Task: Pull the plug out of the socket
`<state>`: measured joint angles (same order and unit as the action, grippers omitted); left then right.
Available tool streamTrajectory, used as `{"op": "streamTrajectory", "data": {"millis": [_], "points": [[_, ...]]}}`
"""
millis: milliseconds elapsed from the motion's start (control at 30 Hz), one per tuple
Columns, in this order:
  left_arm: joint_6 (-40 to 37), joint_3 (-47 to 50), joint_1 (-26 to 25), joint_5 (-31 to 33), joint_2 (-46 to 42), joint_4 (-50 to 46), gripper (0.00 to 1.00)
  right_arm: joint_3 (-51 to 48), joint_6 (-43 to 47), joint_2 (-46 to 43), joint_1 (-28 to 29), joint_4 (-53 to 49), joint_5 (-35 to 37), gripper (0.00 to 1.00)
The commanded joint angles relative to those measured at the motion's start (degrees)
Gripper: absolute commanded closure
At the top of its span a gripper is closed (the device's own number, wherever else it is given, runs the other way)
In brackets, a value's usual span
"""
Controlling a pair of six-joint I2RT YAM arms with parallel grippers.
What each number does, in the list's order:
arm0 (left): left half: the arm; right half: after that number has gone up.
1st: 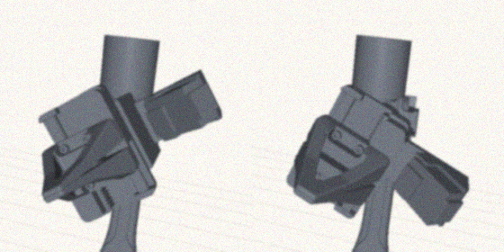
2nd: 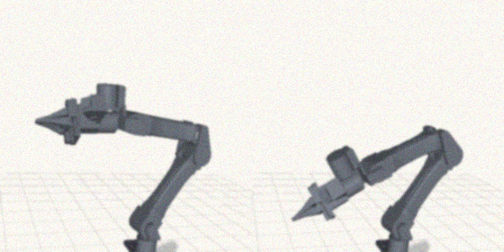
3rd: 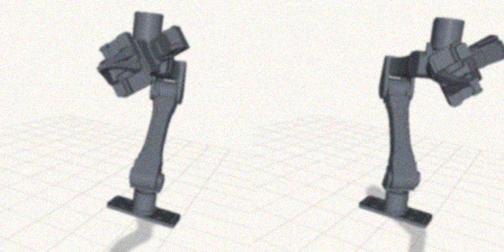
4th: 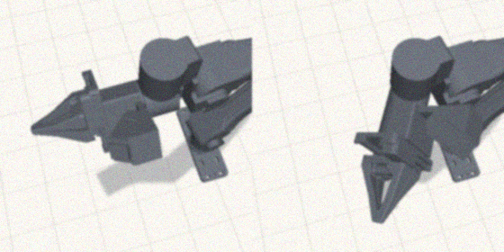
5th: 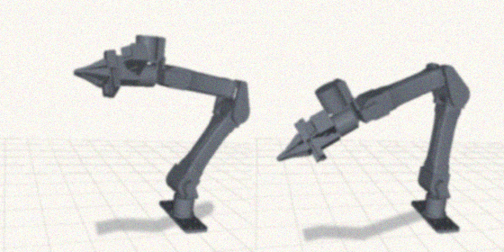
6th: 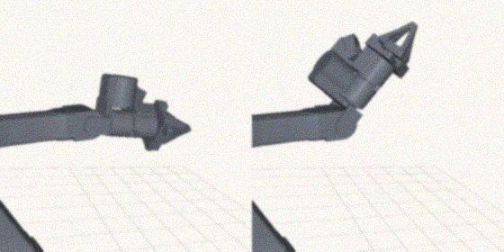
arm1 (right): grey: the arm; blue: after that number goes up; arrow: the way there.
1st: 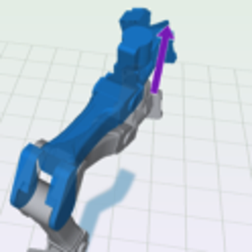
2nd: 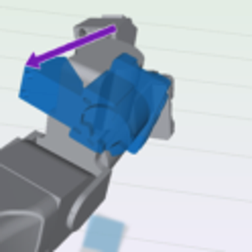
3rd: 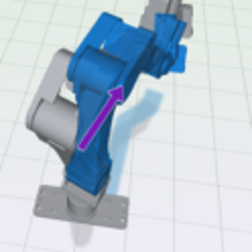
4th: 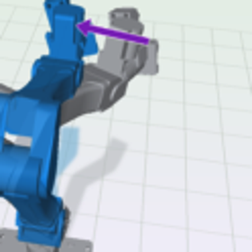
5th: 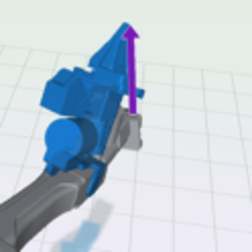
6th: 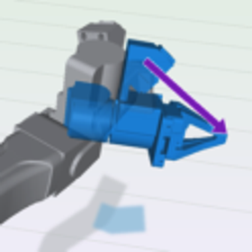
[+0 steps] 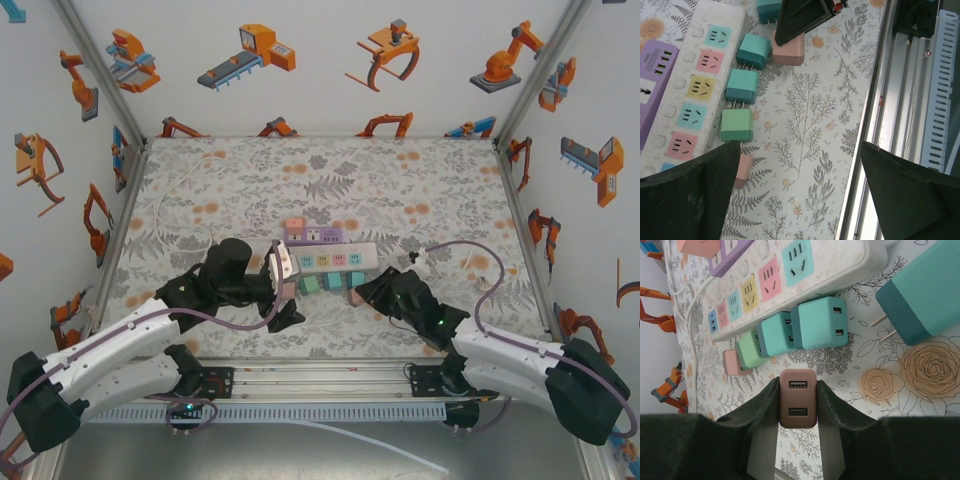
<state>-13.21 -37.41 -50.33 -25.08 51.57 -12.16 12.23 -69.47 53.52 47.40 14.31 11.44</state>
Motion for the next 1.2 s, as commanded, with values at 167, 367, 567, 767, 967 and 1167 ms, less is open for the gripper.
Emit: {"op": "streamTrajectory", "data": {"millis": [167, 367, 567, 767, 967, 1167], "points": [[-0.4, -1.3, -0.4, 1.1, 0.1, -0.7, 0.03, -2.9, -0.7, 3.4, 1.3, 6.1, 4.2, 0.68], [-0.2, -1.8, -0.4, 1.2, 1.2, -0.7, 0.03, -4.1, -0.6, 5.4, 1.9, 6.4, 4.6, 0.61], [0.0, -1.7, -0.4, 1.5, 1.6, -0.7, 0.03, -4.0, -0.8, 4.3, 2.5, 2.0, 6.2, 0.50], [0.2, -1.6, -0.4, 2.2, 1.3, -0.3, 0.03, -4.0, -0.5, 0.4, 2.5, -2.9, 6.8, 0.45], [-0.1, -1.7, -0.4, 4.9, 0.6, -1.5, 0.03, -1.5, 9.3, -7.3, 2.5, -10.4, 5.5, 0.43], [1.0, -1.8, -0.4, 10.1, 0.4, -1.4, 0.03, 6.6, 33.0, -12.1, 2.4, -15.3, 4.5, 0.43]]}}
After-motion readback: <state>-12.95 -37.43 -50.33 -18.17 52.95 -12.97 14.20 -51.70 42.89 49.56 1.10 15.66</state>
